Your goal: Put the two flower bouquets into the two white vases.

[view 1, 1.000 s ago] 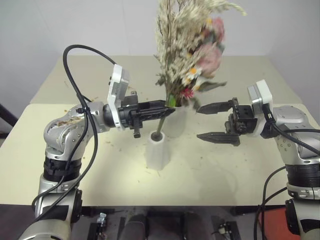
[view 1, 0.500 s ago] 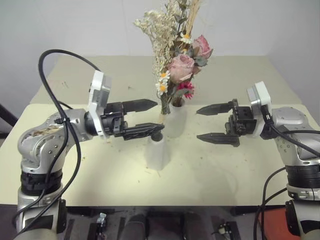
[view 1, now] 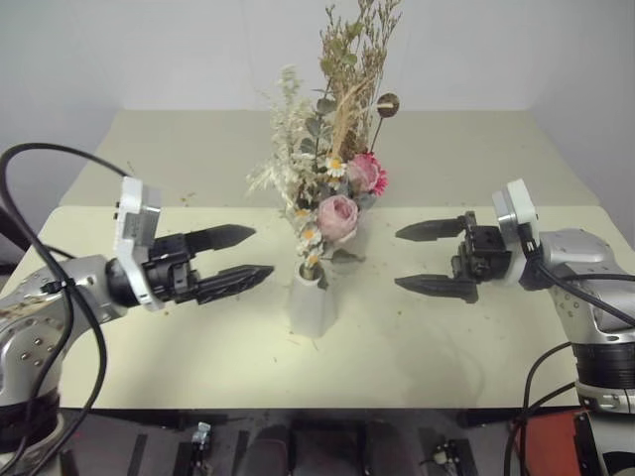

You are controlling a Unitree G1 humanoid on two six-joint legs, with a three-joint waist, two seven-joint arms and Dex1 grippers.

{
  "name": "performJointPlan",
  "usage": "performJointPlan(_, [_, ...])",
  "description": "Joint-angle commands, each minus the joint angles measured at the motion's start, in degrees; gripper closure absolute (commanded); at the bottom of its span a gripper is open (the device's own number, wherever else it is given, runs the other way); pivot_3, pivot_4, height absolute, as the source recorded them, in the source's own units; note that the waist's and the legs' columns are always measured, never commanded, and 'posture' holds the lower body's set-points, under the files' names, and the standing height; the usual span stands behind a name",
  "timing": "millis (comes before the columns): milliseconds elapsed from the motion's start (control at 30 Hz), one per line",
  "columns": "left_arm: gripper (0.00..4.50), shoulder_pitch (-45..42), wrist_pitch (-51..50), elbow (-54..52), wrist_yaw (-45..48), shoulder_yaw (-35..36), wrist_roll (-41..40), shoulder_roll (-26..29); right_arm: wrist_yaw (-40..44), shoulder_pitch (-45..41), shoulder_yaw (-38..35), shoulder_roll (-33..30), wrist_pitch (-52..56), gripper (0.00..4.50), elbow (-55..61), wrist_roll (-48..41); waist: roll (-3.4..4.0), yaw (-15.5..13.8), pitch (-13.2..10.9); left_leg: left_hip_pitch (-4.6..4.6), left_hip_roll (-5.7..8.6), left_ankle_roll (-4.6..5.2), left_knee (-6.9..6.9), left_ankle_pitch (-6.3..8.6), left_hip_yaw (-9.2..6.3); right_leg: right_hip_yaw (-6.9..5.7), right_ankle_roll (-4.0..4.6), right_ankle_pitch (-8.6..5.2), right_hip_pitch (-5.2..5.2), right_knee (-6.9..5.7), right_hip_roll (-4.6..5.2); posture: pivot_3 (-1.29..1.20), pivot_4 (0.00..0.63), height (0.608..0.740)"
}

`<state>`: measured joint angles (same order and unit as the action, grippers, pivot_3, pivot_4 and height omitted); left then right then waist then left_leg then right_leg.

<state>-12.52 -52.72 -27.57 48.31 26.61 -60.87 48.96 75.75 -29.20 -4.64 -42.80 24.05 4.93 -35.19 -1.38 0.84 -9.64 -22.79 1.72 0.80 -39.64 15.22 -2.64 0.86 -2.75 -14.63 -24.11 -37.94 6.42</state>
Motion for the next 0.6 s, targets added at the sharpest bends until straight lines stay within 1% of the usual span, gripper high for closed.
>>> performJointPlan(33, [0.03, 3.6, 0.7, -1.6, 0.8, 6.6, -0.9, 2.7, -1.2, 0.3, -2.6, -1.1, 0.5, 0.00, 2.2, -1.4, 0.00, 0.0, 0.0, 0.02, 0.00, 0.00, 0.00, 0.00, 0.00, 0.00, 0.01, 0.00, 0.02, -0.01, 0.00, 0.00, 0.150, 0.740])
performJointPlan(100, [0.03, 6.3, 0.7, -2.0, 1.5, 8.9, -0.4, 4.1, -1.5, 0.9, -3.9, -1.9, 0.7, 0.00, 1.9, -1.6, 0.00, 0.0, 0.0, 0.04, 0.00, 0.00, 0.04, 0.00, 0.00, 0.00, 0.02, 0.01, 0.03, 0.01, 0.00, 0.00, 0.150, 0.740])
performJointPlan(267, [0.03, 7.3, 1.8, -0.9, 3.8, 8.5, 0.7, 7.3, -1.0, 0.2, -4.4, -3.8, -0.6, 0.00, -2.2, 0.5, 0.03, -0.2, 0.0, 0.06, -0.03, 0.00, 0.07, 0.00, 0.02, -0.03, 0.07, 0.04, 0.08, 0.08, -0.02, 0.00, 0.150, 0.740])
performJointPlan(400, [0.03, 7.0, 2.9, -1.2, 4.2, 7.1, 1.5, 7.5, -2.0, -0.2, -4.0, -4.8, -2.9, 0.00, -5.3, 3.5, 0.03, -0.2, 0.0, 0.06, -0.02, 0.00, 0.07, 0.00, 0.03, -0.02, 0.09, 0.05, 0.11, 0.14, -0.02, 0.00, 0.150, 0.740])
performJointPlan(600, [0.03, 3.8, 4.3, -0.7, 3.2, 2.3, 2.7, 6.3, -2.5, -4.7, -2.8, -5.0, -4.7, 0.00, -14.5, 7.6, 0.03, 0.1, 0.0, 0.10, -0.06, 0.00, 0.14, 0.00, 0.12, 0.03, 0.13, 0.08, 0.07, 0.12, -0.06, 0.00, 0.150, 0.740])
